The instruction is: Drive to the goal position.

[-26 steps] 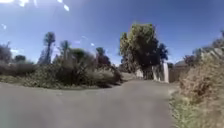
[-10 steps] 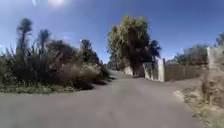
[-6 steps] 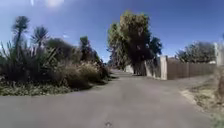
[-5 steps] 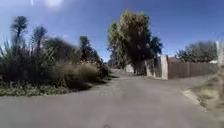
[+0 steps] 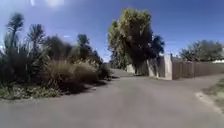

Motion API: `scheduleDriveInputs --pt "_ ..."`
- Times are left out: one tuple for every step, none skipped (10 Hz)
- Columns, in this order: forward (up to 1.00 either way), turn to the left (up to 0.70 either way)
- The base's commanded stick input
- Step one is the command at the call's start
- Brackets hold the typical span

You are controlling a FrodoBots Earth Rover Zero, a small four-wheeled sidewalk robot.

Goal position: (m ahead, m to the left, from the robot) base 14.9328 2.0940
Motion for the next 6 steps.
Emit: scheduleDriveInputs --pt "1.00 0.00" --pt "1.00 0.00" --pt "1.00 0.00" --pt "1.00 0.00" --pt "1.00 0.00" --pt "1.00 0.00"
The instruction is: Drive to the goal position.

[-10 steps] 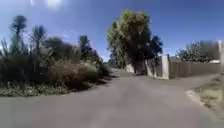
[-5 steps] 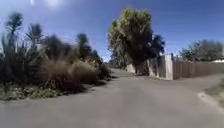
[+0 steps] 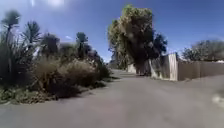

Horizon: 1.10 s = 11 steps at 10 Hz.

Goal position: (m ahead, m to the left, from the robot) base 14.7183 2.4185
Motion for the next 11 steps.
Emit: scheduleDriveInputs --pt "1.00 0.00" --pt "1.00 0.00" --pt "1.00 0.00" --pt "1.00 0.00" --pt "1.00 0.00" --pt "1.00 0.00" --pt "1.00 -0.38" --pt "1.00 -0.39" --pt "1.00 -0.40" --pt "1.00 -0.40" --pt "1.00 -0.40"
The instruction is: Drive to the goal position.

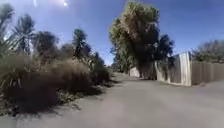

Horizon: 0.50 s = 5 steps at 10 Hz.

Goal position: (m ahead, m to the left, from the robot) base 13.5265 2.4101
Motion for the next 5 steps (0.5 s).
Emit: scheduleDriveInputs --pt "1.00 -0.31" --pt "1.00 -0.23" --pt "1.00 -0.14" --pt "1.00 0.00" --pt "1.00 0.00"
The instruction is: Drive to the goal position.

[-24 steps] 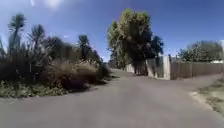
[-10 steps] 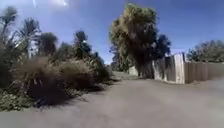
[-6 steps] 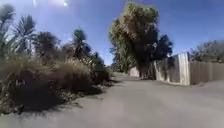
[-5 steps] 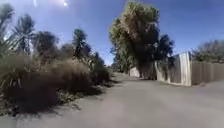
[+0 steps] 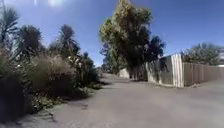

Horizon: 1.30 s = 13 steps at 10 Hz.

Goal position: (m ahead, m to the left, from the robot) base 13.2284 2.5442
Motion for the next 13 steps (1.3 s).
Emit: scheduleDriveInputs --pt "1.00 0.00" --pt "1.00 0.00" --pt "1.00 0.00" --pt "1.00 0.00" --pt "1.00 0.00" --pt "1.00 0.00" --pt "1.00 0.00" --pt "1.00 0.00" --pt "1.00 0.00" --pt "1.00 0.00" --pt "1.00 0.00" --pt "1.00 0.00" --pt "1.00 0.35"
